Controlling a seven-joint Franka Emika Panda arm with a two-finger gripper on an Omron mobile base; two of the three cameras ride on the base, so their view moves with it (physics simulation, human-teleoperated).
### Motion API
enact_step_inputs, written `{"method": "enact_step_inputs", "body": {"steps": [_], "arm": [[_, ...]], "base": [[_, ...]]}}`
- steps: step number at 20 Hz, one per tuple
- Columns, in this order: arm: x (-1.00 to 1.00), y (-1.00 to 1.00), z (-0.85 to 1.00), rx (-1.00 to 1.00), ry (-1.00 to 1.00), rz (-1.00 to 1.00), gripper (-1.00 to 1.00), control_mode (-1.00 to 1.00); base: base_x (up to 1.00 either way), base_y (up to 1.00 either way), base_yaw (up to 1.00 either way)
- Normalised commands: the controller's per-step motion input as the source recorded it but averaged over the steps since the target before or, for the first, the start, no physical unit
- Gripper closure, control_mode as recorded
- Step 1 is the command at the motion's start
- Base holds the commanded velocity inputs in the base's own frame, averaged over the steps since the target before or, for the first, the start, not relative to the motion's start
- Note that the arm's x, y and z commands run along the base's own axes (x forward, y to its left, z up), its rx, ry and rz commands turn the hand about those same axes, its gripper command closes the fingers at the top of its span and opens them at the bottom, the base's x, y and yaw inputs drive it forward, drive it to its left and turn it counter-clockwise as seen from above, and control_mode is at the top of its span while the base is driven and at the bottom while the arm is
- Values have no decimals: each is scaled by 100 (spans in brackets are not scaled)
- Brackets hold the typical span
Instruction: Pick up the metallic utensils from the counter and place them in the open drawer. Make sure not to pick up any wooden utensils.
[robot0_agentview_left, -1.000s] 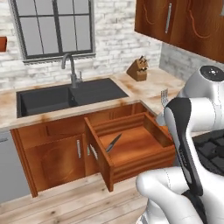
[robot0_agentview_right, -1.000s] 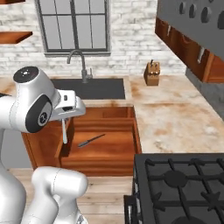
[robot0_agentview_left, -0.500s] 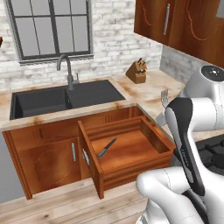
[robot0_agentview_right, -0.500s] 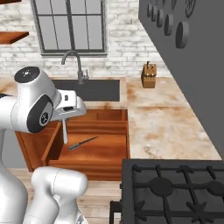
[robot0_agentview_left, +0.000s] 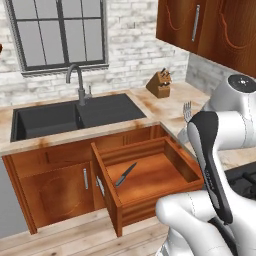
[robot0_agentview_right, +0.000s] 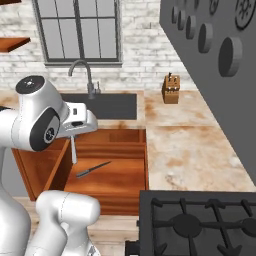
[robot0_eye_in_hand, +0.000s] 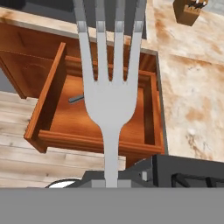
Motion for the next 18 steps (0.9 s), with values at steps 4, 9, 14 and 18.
{"method": "enact_step_inputs", "body": {"steps": [4, 9, 14, 18], "arm": [[0, 0, 0, 0, 0, 0, 100, 100], [0, 0, 0, 0, 0, 0, 100, 100], [6, 0, -7, 0, 0, 0, 100, -100], [46, 0, -37, 0, 5, 0, 100, -100]], "base": [[9, 1, 0], [0, 0, 0], [7, 0, 0], [0, 0, 0]]}}
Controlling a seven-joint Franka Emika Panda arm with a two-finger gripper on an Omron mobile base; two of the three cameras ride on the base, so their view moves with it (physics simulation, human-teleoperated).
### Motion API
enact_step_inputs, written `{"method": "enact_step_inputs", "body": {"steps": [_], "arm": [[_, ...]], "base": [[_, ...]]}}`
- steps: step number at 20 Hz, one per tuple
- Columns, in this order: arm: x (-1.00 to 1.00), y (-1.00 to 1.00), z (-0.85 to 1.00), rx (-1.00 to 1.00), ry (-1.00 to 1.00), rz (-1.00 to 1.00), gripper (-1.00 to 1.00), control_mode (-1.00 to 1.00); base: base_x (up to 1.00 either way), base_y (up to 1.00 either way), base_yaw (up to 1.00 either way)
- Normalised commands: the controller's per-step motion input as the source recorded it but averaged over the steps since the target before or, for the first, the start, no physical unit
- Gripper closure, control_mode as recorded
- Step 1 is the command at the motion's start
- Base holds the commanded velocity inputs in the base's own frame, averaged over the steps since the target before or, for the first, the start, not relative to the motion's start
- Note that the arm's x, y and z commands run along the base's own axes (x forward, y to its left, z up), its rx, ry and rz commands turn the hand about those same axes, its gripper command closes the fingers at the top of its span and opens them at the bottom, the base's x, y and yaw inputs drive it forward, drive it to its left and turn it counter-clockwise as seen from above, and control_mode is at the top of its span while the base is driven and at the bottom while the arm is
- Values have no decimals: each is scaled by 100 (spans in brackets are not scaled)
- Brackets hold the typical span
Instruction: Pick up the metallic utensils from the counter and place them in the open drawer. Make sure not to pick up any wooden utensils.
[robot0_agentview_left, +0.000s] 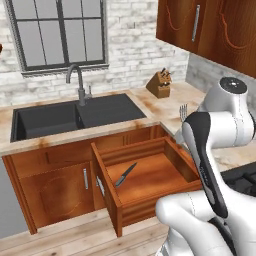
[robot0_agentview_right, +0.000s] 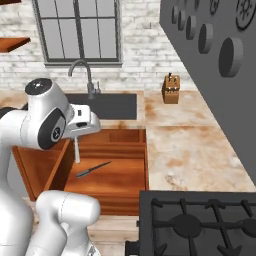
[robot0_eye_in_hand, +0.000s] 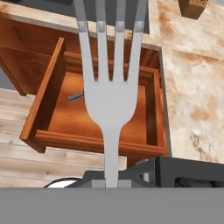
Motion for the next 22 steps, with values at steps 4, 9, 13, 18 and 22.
{"method": "enact_step_inputs", "body": {"steps": [4, 9, 13, 18, 22], "arm": [[52, 0, -33, 0, 14, 0, 100, -100], [65, 0, -37, 0, 15, 4, 100, -100], [64, 0, -42, 0, 20, 6, 100, -100], [52, 2, -59, 0, 19, 10, 100, -100], [52, 1, -50, 0, 19, 10, 100, -100]], "base": [[0, 0, 0], [0, 0, 0], [0, 0, 0], [0, 0, 0], [0, 0, 0]]}}
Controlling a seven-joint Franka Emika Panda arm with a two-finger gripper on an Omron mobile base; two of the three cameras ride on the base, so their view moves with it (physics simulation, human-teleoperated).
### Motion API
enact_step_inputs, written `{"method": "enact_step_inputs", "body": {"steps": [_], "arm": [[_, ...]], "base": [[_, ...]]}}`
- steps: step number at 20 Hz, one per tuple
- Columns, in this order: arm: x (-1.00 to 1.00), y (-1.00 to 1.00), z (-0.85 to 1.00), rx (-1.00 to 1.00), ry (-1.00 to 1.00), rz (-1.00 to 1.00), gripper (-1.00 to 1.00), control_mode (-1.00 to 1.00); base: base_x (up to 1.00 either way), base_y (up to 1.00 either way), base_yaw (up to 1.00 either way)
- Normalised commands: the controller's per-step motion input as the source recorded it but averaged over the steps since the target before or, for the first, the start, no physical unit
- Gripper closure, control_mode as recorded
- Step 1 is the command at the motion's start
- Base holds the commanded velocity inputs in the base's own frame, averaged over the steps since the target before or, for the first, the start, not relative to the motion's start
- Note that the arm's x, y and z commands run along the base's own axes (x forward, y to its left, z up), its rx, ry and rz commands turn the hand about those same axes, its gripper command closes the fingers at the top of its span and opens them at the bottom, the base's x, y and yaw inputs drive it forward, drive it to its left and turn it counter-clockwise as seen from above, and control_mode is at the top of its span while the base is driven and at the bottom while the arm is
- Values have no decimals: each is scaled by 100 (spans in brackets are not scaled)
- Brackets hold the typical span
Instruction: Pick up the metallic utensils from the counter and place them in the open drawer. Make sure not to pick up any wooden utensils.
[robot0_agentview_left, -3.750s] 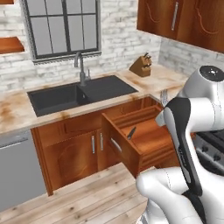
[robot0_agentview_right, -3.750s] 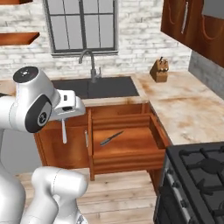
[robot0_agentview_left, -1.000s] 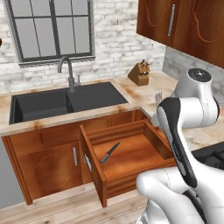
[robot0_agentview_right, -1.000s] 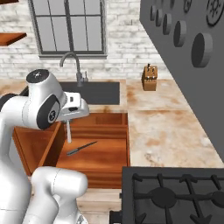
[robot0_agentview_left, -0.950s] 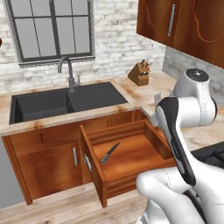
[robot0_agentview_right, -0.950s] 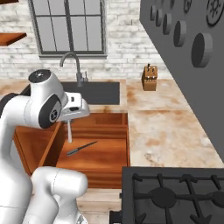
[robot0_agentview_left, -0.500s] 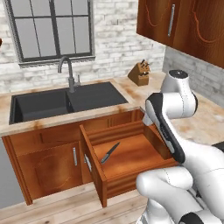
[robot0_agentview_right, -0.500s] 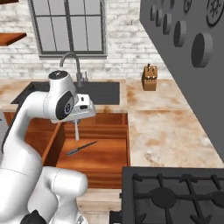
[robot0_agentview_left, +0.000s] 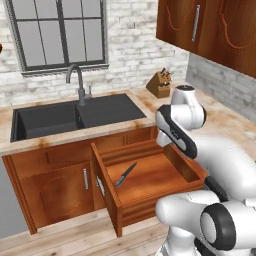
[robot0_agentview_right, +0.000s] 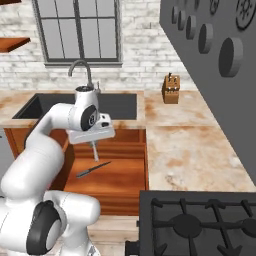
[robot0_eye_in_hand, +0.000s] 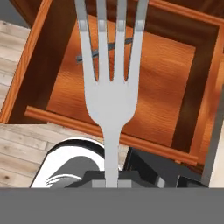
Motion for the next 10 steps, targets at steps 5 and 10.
{"method": "enact_step_inputs", "body": {"steps": [5, 10], "arm": [[29, 2, -40, 0, 16, 8, 100, -100], [27, 9, -45, -1, 13, 7, 100, -100]], "base": [[0, 0, 0], [0, 0, 0]]}}
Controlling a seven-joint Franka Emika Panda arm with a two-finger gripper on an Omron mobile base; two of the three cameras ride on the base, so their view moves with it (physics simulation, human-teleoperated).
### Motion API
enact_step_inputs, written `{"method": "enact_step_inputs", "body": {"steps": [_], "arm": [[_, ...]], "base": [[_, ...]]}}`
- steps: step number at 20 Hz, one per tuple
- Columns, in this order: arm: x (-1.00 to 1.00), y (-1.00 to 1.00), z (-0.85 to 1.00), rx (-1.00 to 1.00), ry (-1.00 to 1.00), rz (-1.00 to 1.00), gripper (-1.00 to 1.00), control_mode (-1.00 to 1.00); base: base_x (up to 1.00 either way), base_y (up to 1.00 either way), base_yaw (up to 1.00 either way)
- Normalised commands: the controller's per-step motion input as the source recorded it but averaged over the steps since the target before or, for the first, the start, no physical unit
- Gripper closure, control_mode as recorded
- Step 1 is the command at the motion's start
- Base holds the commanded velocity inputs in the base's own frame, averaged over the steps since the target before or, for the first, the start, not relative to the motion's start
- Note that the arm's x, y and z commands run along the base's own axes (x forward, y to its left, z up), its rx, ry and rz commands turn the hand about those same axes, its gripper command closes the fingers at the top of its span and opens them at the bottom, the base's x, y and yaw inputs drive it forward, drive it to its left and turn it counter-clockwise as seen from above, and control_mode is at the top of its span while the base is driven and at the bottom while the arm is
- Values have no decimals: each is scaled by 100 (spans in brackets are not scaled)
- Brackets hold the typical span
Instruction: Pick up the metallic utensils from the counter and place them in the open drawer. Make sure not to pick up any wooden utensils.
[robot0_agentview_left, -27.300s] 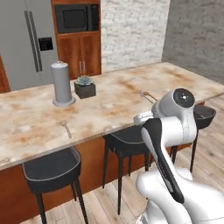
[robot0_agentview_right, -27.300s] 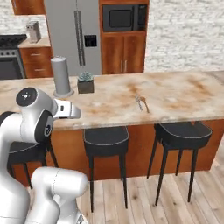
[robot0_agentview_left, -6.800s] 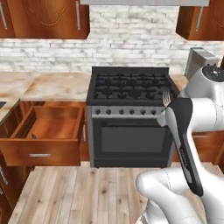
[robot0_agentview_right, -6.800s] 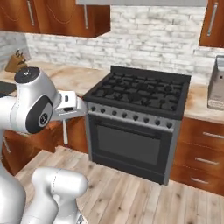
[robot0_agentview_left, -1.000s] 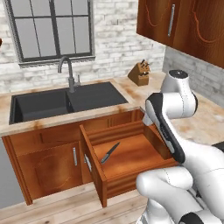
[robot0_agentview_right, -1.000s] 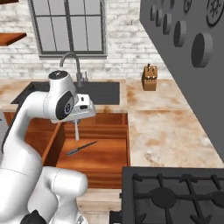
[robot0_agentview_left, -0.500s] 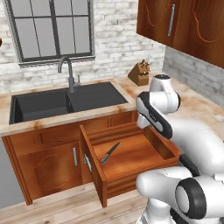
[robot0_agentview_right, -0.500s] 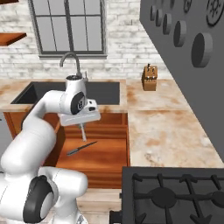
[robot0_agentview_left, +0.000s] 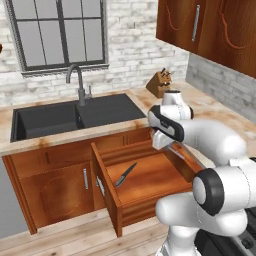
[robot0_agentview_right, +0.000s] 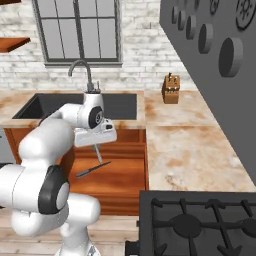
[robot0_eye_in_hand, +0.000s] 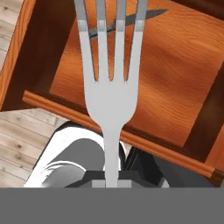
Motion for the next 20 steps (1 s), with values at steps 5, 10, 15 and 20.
{"method": "enact_step_inputs", "body": {"steps": [5, 10, 15, 20], "arm": [[3, 6, -55, -4, 5, 6, 100, -100], [20, 1, -59, -2, 2, 16, 100, -100], [20, 0, -48, 0, 1, 24, 100, -100], [25, 0, -34, 0, 0, 30, 100, -100]], "base": [[0, 0, 0], [0, 0, 0], [0, 0, 0], [0, 0, 0]]}}
